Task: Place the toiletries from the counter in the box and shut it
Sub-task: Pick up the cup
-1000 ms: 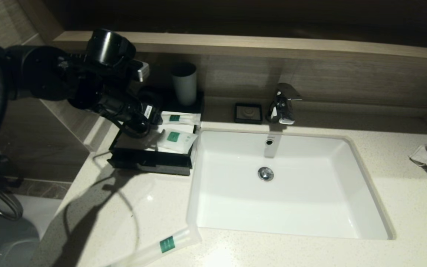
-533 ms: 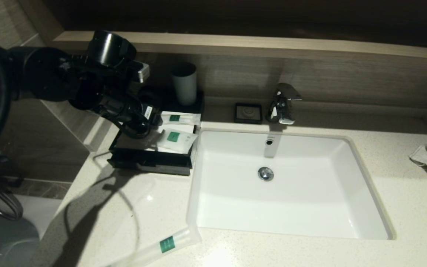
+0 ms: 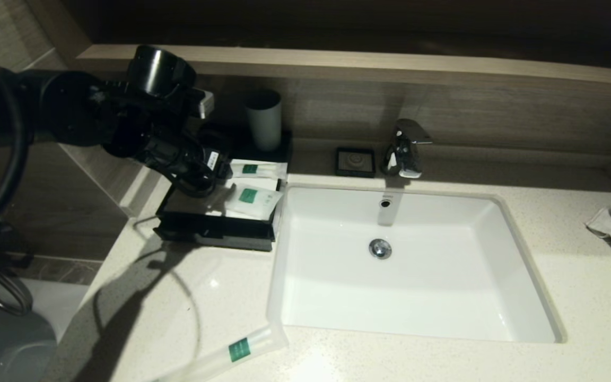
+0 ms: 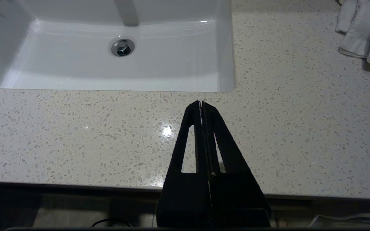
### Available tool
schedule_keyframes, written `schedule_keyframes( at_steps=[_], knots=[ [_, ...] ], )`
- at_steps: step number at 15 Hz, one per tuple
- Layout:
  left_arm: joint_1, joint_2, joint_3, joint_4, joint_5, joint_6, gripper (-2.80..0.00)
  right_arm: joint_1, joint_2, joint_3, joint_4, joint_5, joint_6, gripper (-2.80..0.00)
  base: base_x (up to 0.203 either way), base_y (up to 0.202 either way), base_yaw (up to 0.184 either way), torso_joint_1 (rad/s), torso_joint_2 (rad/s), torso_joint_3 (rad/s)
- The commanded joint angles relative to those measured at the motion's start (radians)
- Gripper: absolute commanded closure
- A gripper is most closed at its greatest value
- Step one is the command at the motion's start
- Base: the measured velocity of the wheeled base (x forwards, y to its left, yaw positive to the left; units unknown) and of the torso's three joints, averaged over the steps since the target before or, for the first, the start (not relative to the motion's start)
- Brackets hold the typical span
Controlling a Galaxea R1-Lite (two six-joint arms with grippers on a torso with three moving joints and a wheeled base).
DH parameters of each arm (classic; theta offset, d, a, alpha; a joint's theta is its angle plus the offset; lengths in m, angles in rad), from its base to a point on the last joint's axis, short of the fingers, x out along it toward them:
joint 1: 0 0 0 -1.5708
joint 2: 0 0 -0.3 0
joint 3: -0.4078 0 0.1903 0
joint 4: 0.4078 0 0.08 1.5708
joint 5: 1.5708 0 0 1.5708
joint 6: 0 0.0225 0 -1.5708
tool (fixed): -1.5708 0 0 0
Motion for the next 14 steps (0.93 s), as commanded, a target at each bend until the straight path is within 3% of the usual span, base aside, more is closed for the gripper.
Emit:
schedule_keyframes(
  at_steps=[1,6,7,14],
  knots=[
    [0.002,0.008,-0.022,0.001,0.004,-0.001,-2.80,0.000,0.000,0.000,0.000,0.000,0.000,0.00,0.000,0.000,0.000,0.000,0.00,0.000],
    [0.002,0.010,-0.032,0.018,0.004,0.001,-2.80,0.000,0.000,0.000,0.000,0.000,0.000,0.00,0.000,0.000,0.000,0.000,0.00,0.000],
    [0.002,0.010,-0.030,0.018,0.005,0.001,0.00,0.000,0.000,0.000,0.000,0.000,0.000,0.00,0.000,0.000,0.000,0.000,0.00,0.000],
    [0.002,0.018,-0.018,0.018,0.007,0.001,0.00,0.000,0.000,0.000,0.000,0.000,0.000,0.00,0.000,0.000,0.000,0.000,0.00,0.000]
  ],
)
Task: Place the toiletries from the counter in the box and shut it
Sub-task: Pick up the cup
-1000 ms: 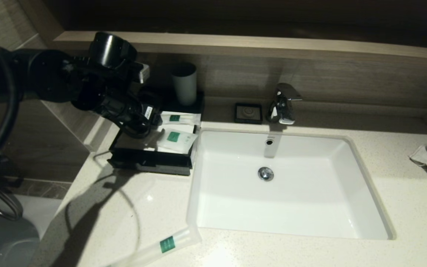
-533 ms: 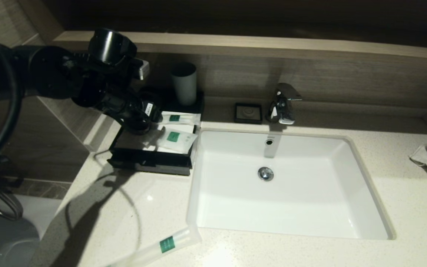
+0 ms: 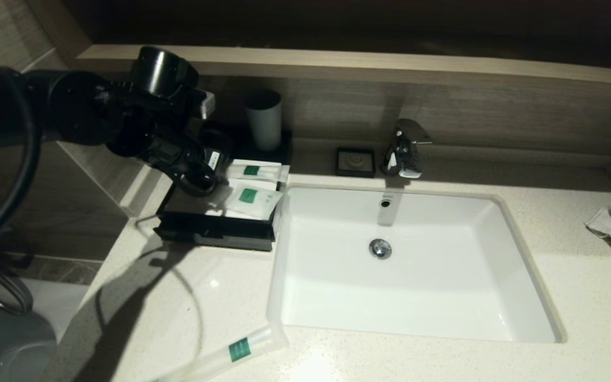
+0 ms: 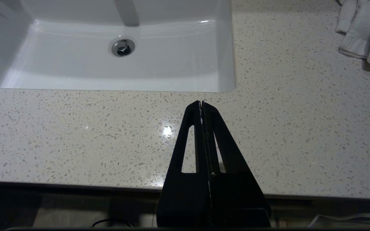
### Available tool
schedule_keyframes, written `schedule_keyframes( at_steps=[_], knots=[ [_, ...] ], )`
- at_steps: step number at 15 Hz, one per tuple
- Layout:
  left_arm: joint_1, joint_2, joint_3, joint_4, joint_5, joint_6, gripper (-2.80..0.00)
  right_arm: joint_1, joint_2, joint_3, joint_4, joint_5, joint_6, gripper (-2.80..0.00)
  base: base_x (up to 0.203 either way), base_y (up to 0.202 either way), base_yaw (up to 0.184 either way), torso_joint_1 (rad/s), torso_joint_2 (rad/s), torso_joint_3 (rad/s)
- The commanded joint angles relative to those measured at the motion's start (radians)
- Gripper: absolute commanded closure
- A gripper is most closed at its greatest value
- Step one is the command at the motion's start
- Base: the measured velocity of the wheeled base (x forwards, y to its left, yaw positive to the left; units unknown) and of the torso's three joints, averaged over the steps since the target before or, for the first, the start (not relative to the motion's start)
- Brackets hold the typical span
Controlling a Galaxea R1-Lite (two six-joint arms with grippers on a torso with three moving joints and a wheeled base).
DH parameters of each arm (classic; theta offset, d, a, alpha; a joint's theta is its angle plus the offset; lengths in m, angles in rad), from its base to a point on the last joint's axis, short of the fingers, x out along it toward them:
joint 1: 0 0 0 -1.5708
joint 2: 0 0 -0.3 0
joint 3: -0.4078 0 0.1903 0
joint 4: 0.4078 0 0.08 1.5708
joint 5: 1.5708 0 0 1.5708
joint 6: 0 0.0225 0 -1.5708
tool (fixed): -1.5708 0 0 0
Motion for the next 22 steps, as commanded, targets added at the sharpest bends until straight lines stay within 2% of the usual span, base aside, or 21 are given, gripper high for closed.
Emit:
schedule_keyframes(
  at_steps=[1,8,14,17,19,21,22],
  knots=[
    [0.000,-0.002,0.005,0.003,0.002,0.001,0.00,0.000,0.000,0.000,0.000,0.000,0.000,0.00,0.000,0.000,0.000,0.000,0.00,0.000],
    [0.000,-0.070,0.010,-0.003,0.005,-0.001,0.00,0.000,0.000,0.000,0.000,0.000,0.000,0.00,0.000,0.000,0.000,0.000,0.00,0.000],
    [0.000,-0.166,0.103,-0.013,0.005,-0.015,0.00,0.000,0.000,0.000,0.000,0.000,0.000,0.00,0.000,0.000,0.000,0.000,0.00,0.000],
    [0.000,-0.195,0.164,-0.018,0.006,-0.068,0.00,0.000,0.000,0.000,0.000,0.000,0.000,0.00,0.000,0.000,0.000,0.000,0.00,0.000],
    [0.000,-0.197,0.219,-0.089,0.024,-0.105,0.00,0.000,0.000,0.000,0.000,0.000,0.000,0.00,0.000,0.000,0.000,0.000,0.00,0.000],
    [-0.001,-0.210,0.324,-0.252,0.042,-0.127,0.00,0.000,0.000,0.000,0.000,0.000,0.000,0.00,0.000,0.000,0.000,0.000,0.00,0.000],
    [-0.001,-0.217,0.393,-0.376,0.046,-0.129,0.00,0.000,0.000,0.000,0.000,0.000,0.000,0.00,0.000,0.000,0.000,0.000,0.00,0.000]
  ],
)
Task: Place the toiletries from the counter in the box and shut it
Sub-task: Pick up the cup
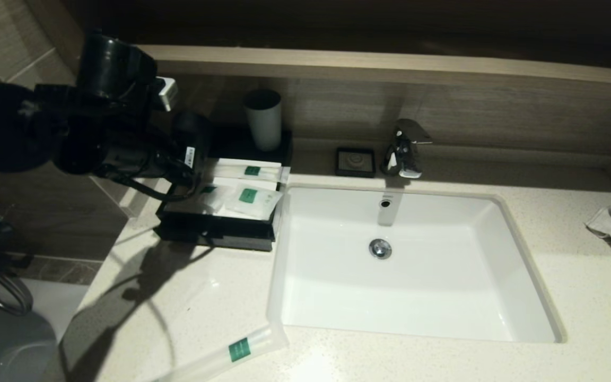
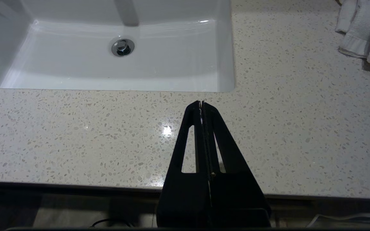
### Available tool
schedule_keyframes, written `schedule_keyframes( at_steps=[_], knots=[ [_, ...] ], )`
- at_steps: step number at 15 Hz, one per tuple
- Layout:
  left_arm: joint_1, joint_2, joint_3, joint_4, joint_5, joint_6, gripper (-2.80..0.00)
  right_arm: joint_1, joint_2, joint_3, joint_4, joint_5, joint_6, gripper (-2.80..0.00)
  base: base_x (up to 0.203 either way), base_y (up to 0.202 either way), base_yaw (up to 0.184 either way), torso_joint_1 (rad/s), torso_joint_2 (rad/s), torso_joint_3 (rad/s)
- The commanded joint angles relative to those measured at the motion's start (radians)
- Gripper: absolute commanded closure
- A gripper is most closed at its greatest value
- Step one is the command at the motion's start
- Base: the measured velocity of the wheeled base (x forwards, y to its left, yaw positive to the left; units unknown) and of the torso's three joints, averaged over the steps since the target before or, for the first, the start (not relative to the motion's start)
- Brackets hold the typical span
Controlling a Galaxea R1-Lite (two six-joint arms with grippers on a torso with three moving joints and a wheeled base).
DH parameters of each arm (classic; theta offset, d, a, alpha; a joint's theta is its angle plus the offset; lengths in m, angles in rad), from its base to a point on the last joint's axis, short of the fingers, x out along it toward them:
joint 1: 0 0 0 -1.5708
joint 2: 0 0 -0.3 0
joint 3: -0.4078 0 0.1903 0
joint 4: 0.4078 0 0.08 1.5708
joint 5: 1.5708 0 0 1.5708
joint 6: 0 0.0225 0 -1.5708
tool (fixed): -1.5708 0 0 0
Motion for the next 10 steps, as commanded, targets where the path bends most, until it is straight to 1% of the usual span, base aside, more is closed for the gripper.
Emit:
schedule_keyframes(
  at_steps=[1,3,4,8,10],
  knots=[
    [-0.001,-0.020,0.144,-0.265,0.008,-0.002,0.00,0.000,0.000,0.000,0.000,0.000,0.000,0.00,0.000,0.000,0.000,0.000,0.00,0.000],
    [-0.001,-0.015,0.227,-0.470,0.022,-0.003,0.00,0.000,0.000,0.000,0.000,0.000,0.000,0.00,0.000,0.000,0.000,0.000,0.00,0.000],
    [-0.001,-0.013,0.247,-0.535,0.026,-0.004,0.00,0.000,0.000,0.000,0.000,0.000,0.000,0.00,0.000,0.000,0.000,0.000,0.00,0.000],
    [-0.001,-0.019,0.269,-0.644,0.024,-0.001,0.00,0.000,0.000,0.000,0.000,0.000,0.000,0.00,0.000,0.000,0.000,0.000,0.00,0.000],
    [-0.001,-0.015,0.308,-0.695,0.022,-0.001,0.00,0.000,0.000,0.000,0.000,0.000,0.000,0.00,0.000,0.000,0.000,0.000,0.00,0.000]
  ],
)
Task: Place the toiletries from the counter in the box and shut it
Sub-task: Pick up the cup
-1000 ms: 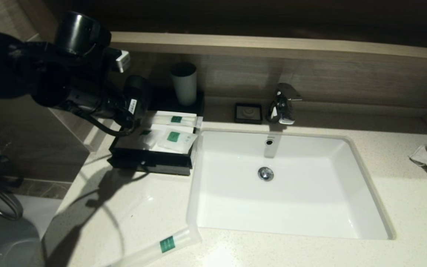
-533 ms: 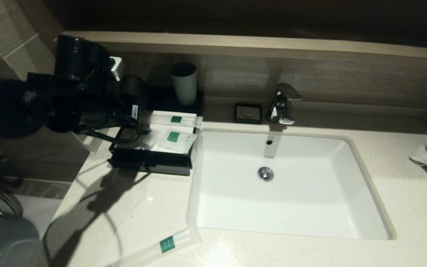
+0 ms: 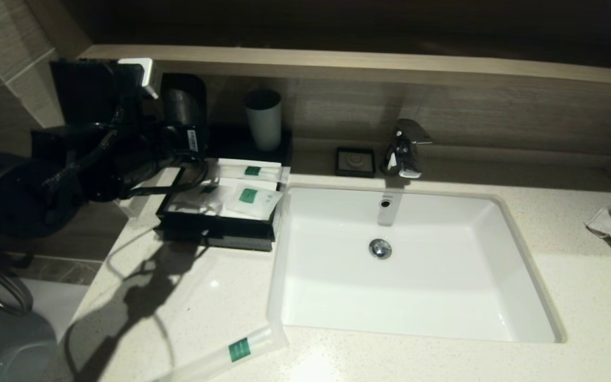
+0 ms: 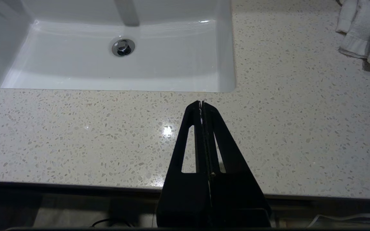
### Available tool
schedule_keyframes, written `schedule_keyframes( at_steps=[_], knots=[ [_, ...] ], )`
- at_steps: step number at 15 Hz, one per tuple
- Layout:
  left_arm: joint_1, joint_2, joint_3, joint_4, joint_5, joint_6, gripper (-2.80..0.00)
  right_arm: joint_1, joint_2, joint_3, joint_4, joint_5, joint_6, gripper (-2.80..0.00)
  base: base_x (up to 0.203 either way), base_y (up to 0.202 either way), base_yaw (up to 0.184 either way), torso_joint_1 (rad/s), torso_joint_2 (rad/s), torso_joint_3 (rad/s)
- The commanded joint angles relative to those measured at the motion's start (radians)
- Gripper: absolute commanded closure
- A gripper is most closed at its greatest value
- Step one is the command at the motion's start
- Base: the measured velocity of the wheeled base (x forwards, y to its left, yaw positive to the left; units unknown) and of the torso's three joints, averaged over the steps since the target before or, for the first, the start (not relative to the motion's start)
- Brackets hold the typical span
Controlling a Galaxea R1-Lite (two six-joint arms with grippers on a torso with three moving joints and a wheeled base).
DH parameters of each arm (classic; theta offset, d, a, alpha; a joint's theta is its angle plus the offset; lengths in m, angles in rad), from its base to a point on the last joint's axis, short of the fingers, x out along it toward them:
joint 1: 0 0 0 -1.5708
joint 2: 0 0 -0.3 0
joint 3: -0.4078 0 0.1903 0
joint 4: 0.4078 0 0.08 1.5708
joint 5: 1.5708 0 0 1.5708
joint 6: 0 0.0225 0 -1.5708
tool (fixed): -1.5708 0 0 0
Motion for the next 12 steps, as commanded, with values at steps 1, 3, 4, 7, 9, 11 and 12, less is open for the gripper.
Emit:
schedule_keyframes(
  at_steps=[1,3,4,7,9,11,12],
  knots=[
    [0.000,0.006,0.045,-0.059,0.001,0.000,0.00,0.000,0.000,0.000,0.000,0.000,0.001,0.00,0.000,0.000,0.000,0.000,0.00,0.000],
    [0.000,0.015,0.076,-0.119,0.000,0.001,0.00,0.000,0.000,0.000,0.000,0.000,0.001,0.00,0.000,0.000,0.000,0.000,0.00,0.000],
    [0.000,0.023,0.085,-0.140,0.000,0.000,0.00,0.000,0.000,0.000,0.000,0.000,0.001,0.00,0.000,0.000,0.000,0.000,0.00,0.000],
    [0.000,0.038,0.091,-0.189,0.000,0.000,0.00,0.000,0.000,0.000,0.000,0.000,0.001,0.00,0.000,0.000,0.000,0.000,0.00,0.000],
    [-0.001,0.040,0.091,-0.193,-0.002,-0.002,0.00,0.000,0.000,0.000,0.000,0.000,0.001,0.00,0.000,0.000,0.000,0.000,0.00,0.000],
    [-0.001,0.038,0.099,-0.194,-0.003,-0.002,0.00,0.000,0.000,0.000,0.000,0.000,0.001,0.00,0.000,0.000,0.000,0.000,0.00,0.000],
    [-0.003,0.037,0.103,-0.194,-0.003,-0.002,0.00,0.000,0.000,0.000,0.000,0.000,0.001,0.00,0.000,0.000,0.000,0.000,0.00,0.000]
  ],
)
